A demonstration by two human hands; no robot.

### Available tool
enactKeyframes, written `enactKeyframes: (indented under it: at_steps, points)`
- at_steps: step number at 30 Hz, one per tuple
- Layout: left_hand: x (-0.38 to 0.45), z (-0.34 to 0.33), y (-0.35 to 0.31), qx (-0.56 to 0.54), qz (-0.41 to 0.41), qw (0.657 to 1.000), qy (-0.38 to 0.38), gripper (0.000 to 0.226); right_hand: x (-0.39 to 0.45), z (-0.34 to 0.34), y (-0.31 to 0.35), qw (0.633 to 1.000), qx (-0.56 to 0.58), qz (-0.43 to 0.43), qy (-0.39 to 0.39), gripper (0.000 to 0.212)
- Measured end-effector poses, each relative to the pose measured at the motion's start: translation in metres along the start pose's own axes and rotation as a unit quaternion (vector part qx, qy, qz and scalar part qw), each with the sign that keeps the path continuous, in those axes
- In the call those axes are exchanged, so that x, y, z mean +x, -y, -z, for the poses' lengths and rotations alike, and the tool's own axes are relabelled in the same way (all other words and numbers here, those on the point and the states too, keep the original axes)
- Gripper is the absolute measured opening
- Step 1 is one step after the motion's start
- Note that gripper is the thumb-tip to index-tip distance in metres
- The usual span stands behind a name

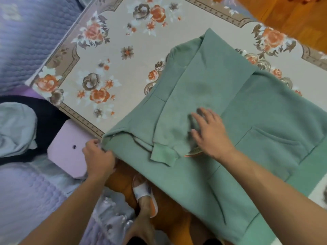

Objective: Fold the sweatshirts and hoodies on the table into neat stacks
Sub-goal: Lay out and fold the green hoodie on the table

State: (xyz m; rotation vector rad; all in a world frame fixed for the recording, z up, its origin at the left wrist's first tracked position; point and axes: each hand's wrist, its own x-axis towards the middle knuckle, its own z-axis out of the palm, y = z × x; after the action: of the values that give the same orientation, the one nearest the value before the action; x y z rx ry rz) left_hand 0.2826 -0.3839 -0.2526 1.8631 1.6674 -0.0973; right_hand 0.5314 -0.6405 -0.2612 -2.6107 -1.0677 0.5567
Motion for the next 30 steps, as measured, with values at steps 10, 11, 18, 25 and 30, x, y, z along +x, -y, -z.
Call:
enactKeyframes:
  at_steps: [10, 11, 18, 25, 30]
  points:
    - [0.098, 0.011, 0.05, -0.006, -0.067, 0.917, 0.392, 0.051, -0.108, -0.071, 0.112, 0.974, 0.04, -0.162, -0.154, 0.049]
    - [0.099, 0.01, 0.054, 0.012, -0.088, 0.913, 0.398, 0.048, -0.116, -0.077, 0.127, 0.971, 0.045, -0.172, -0.161, 0.049]
    - [0.07, 0.006, 0.12, 0.002, -0.084, 0.872, 0.482, 0.032, -0.15, -0.108, 0.194, 0.966, 0.089, -0.22, -0.106, 0.043]
    - [0.028, 0.04, 0.159, 0.066, -0.002, 0.861, 0.505, 0.037, -0.167, -0.126, 0.238, 0.937, 0.182, -0.297, 0.015, 0.044]
    - [-0.016, 0.089, 0.135, -0.241, 0.229, 0.743, 0.581, 0.035, -0.194, -0.116, 0.286, 0.904, 0.309, -0.293, 0.027, 0.051]
